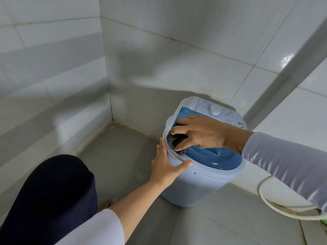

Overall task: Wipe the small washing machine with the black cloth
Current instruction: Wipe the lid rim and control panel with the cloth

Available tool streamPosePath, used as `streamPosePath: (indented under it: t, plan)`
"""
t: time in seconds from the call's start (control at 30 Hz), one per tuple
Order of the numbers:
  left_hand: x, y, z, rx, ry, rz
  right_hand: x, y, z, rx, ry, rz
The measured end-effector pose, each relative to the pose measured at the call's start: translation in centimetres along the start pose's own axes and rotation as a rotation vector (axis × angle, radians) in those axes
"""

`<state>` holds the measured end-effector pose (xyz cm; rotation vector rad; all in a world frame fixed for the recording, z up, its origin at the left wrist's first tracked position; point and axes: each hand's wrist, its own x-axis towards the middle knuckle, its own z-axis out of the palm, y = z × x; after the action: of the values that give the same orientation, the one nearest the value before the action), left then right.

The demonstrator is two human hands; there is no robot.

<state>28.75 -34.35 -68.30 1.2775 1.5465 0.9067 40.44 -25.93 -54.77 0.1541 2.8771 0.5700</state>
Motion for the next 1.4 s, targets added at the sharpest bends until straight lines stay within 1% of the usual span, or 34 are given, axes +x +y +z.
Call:
streamPosePath:
  t: [0.1, 0.3, 0.6, 0.8, 0.93, 1.07, 1.13, 1.27, 1.4]
  plan:
    - [0.1, -0.3, 0.1, -0.008, 0.028, 0.005, 0.4, -0.1, 1.0, 0.022, -0.019, -0.02]
    - [0.2, -0.3, 0.2, -0.015, 0.022, 0.01, 0.8, 0.2, 2.2, 0.047, 0.008, 0.007]
    - [0.0, -0.2, -0.1, -0.021, -0.03, -0.014, 2.1, 2.2, 3.1, 0.018, 0.003, 0.097]
    - [0.0, -0.1, -0.2, -0.019, -0.038, -0.011, 3.2, 4.5, 1.1, 0.037, 0.105, 0.191]
    - [0.2, -0.1, -0.8, -0.026, -0.037, -0.029, 4.0, 3.8, 1.0, 0.064, 0.079, 0.085]
    - [1.5, -0.3, -1.9, -0.061, -0.011, -0.004, 3.6, 2.0, 2.1, 0.1, -0.016, 0.005]
    - [1.9, -0.4, -2.1, -0.072, -0.05, 0.008, 3.5, 1.7, 2.7, 0.107, -0.033, 0.023]
    - [2.0, -0.6, -2.0, -0.089, -0.071, 0.02, 3.5, 2.1, 3.6, 0.145, 0.015, 0.08]
    - [2.1, -0.5, -2.0, -0.099, -0.099, -0.027, 3.5, 3.5, 4.3, 0.148, 0.055, 0.161]
